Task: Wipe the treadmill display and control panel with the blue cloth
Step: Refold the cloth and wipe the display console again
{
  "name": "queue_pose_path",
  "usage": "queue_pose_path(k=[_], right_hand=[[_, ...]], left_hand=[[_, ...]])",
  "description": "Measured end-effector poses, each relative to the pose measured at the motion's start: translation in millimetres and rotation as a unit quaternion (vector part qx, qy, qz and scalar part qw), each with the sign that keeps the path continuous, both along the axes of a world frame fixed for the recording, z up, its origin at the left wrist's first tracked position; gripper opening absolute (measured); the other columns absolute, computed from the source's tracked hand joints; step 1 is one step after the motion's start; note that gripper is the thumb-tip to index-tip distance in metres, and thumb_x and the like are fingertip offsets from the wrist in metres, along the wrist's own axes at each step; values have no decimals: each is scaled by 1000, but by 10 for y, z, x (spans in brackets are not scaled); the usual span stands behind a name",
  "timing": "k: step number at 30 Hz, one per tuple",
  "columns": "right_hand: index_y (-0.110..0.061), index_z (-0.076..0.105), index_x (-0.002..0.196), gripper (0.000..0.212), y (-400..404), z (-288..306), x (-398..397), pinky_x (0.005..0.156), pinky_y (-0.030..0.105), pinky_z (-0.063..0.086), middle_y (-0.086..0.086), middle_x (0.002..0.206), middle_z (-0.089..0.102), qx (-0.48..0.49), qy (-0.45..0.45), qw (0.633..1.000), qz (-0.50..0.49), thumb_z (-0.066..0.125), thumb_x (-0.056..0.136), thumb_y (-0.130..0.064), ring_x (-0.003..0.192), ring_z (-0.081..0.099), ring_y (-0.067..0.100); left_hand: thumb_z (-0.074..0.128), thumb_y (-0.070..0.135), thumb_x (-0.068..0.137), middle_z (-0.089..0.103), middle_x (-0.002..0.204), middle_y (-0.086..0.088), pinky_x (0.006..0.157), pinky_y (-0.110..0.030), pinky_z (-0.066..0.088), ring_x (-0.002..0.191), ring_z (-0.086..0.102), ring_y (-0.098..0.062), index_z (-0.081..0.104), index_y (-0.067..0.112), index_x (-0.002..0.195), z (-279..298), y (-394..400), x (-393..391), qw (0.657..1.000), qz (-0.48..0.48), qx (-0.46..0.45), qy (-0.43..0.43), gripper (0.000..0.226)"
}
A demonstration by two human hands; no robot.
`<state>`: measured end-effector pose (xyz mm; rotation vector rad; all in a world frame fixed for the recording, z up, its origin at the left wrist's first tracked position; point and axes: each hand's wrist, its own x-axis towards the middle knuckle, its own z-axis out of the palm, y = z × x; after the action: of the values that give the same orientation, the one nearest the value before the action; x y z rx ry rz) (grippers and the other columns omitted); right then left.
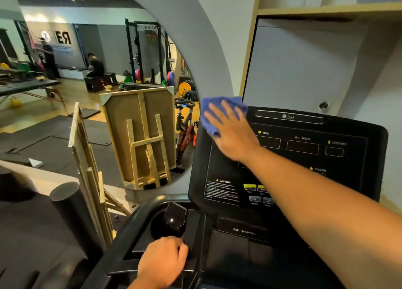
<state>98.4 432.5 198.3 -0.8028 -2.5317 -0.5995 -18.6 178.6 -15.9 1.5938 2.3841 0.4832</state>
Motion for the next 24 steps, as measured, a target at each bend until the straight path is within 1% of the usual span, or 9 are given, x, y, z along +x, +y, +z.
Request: queue_pose_path(k=[3, 5, 8, 12, 15, 17, 19, 21, 24], right_hand=[[-25, 16, 160, 69, -20, -51, -148, 123, 52, -1, 3, 169, 9, 4, 46, 998, -37, 43, 101, -45, 155, -2, 35], [-23, 17, 160, 74, -168, -379, -130, 122, 55, -1, 5, 169, 8, 35, -9, 999, 10, 47, 97, -47, 154, -2, 37], [-23, 20, 160, 77, -340, -803, 59, 122, 54, 0, 4, 169, 11, 39, -98, 991, 87, 52, 94, -48, 154, 0, 35], [-26, 21, 159, 70, -178, -736, 342, 121, 53, 16, 1, 168, 16, 66, -205, 963, 164, 46, 97, -44, 155, 9, 30], [-26, 22, 159, 70, 115, -218, 355, 122, 50, 8, 1, 167, 17, 65, -126, 985, 100, 51, 97, -41, 154, 10, 30], [-24, 22, 159, 69, 232, 39, 370, 123, 50, 5, 2, 168, 17, 60, -61, 996, 36, 49, 98, -42, 155, 8, 32], [-24, 19, 160, 69, 272, 50, 455, 123, 49, 4, 4, 168, 15, 53, -2, 998, -13, 47, 99, -42, 155, 8, 32], [-23, 19, 160, 71, 253, -93, 589, 124, 49, 5, 3, 168, 15, 48, 55, 996, -47, 50, 98, -37, 155, 7, 31], [-22, 19, 160, 71, 221, -320, 874, 125, 51, 9, 1, 169, 13, 43, 109, 989, -94, 51, 98, -35, 155, 4, 29]], left_hand=[[35, 53, 95, 70, 88, 5, 72, -30, 49, 74, 61, -16, 61, 23, 81, -28, 6, -13, 1000, -1, 7, -1, 42], [34, 52, 95, 70, 86, 5, 74, -32, 53, 76, 65, -16, 63, 21, 83, -44, 6, -16, 1000, -2, 9, 6, 43], [35, 50, 96, 67, 82, 6, 72, -32, 51, 71, 60, -14, 61, 23, 80, -44, 0, -8, 1000, -4, 4, 6, 40], [36, 50, 97, 68, 88, 6, 73, -32, 47, 75, 60, -13, 63, 23, 85, -17, 5, 6, 1000, -5, 1, 15, 40], [37, 50, 97, 60, 83, 11, 73, -26, 42, 71, 52, -11, 63, 30, 85, 8, 23, 10, 1000, -4, 5, 11, 35], [38, 50, 97, 62, 85, 12, 74, -27, 45, 72, 54, -11, 67, 28, 90, 8, 29, 11, 1000, 2, -1, 5, 37], [38, 50, 97, 68, 91, 10, 79, -29, 49, 79, 62, -12, 67, 27, 93, 9, 32, 15, 1000, 6, -4, 1, 38], [40, 50, 98, 68, 94, 9, 81, -32, 48, 95, 70, -15, 63, 29, 89, 16, 39, 16, 1000, 10, -13, 4, 33], [41, 50, 99, 66, 95, 11, 84, -33, 47, 104, 70, -15, 64, 32, 91, 17, 48, 23, 1000, 4, -18, 12, 31]])
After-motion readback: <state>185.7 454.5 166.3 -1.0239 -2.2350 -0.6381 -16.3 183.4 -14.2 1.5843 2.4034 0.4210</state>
